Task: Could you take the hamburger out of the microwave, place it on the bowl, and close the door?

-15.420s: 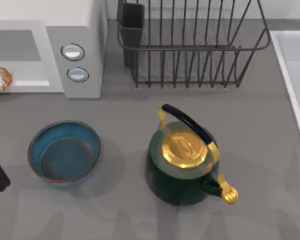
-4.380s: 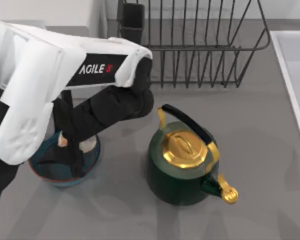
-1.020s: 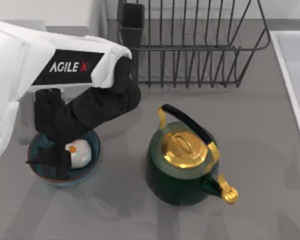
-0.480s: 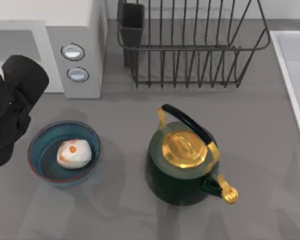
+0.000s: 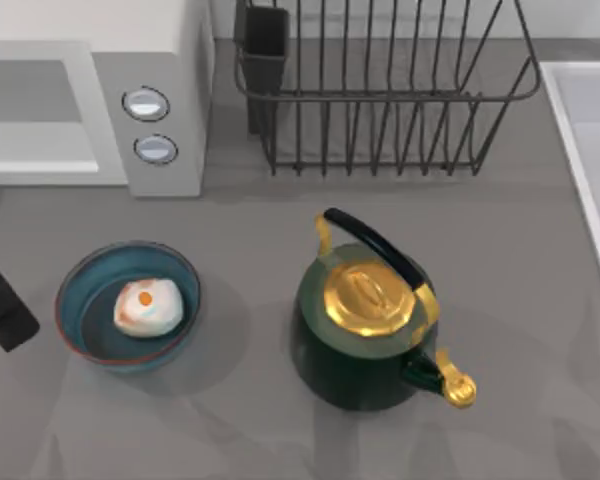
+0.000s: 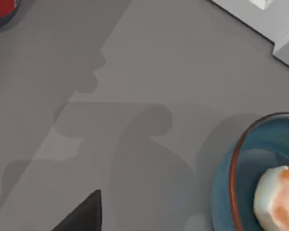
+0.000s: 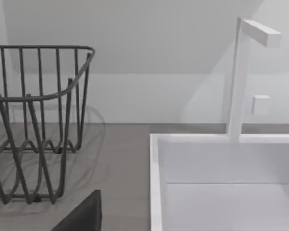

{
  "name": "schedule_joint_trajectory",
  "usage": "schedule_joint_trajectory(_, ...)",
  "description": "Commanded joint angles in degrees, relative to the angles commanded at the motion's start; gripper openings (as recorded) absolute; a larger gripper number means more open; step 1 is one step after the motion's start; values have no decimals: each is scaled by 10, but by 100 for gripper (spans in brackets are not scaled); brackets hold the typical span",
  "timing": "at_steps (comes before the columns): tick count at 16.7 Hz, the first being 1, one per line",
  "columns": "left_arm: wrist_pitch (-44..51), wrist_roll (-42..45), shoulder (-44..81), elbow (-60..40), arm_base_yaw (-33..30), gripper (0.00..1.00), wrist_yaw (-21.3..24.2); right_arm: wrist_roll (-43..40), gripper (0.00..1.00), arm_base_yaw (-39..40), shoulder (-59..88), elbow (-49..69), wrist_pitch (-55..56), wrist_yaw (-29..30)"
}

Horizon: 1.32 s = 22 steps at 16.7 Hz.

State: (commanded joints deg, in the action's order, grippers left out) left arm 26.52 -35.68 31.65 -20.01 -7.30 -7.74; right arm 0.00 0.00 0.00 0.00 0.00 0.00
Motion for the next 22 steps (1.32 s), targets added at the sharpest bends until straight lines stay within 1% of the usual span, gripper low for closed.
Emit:
schedule_joint_trajectory(2,-79,118,-105,66,24,100,27,0,100,0,0,0,0,0)
schedule_joint_trajectory(4,-148,213,-190,120,43,100,48,0,100,0,0,0,0,0)
schedule_joint_trajectory(7,-227,312,-278,176,64,100,69,0,100,0,0,0,0,0)
schedule_joint_trajectory(10,-263,354,-314,199,73,100,77,0,100,0,0,0,0,0)
schedule_joint_trajectory(15,-265,357,-316,200,73,100,77,0,100,0,0,0,0,0)
schedule_joint_trajectory(22,-265,357,-316,200,73,47,77,0,100,0,0,0,0,0)
